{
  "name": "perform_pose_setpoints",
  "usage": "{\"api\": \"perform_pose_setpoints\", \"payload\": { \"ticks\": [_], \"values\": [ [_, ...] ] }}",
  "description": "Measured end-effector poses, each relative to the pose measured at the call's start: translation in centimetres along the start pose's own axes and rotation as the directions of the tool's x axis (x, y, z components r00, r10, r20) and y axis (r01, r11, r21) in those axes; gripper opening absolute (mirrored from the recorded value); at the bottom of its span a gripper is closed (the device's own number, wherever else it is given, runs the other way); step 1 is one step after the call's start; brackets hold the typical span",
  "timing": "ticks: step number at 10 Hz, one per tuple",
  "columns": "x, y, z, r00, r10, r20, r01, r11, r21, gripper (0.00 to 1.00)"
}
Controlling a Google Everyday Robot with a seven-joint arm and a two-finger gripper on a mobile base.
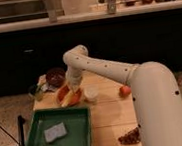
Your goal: Place banana in red bowl
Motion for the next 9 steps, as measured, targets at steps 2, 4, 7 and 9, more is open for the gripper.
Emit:
{"api": "perform_pose_setpoints", "payload": {
  "ticks": [2, 4, 7, 9],
  "values": [
    [0.44, -0.16, -0.03, 1.0, 0.005, -0.004, -0.005, 1.0, 0.004, 0.8],
    [0.71, -0.43, 0.1, 1.0, 0.003, -0.001, -0.003, 1.0, 0.008, 0.8],
    [0.98, -0.73, 0.04, 1.0, 0.0, -0.002, 0.0, 1.0, 0.014, 0.8],
    [1.14, -0.91, -0.09, 1.0, -0.002, -0.004, 0.002, 1.0, 0.02, 0.8]
  ]
}}
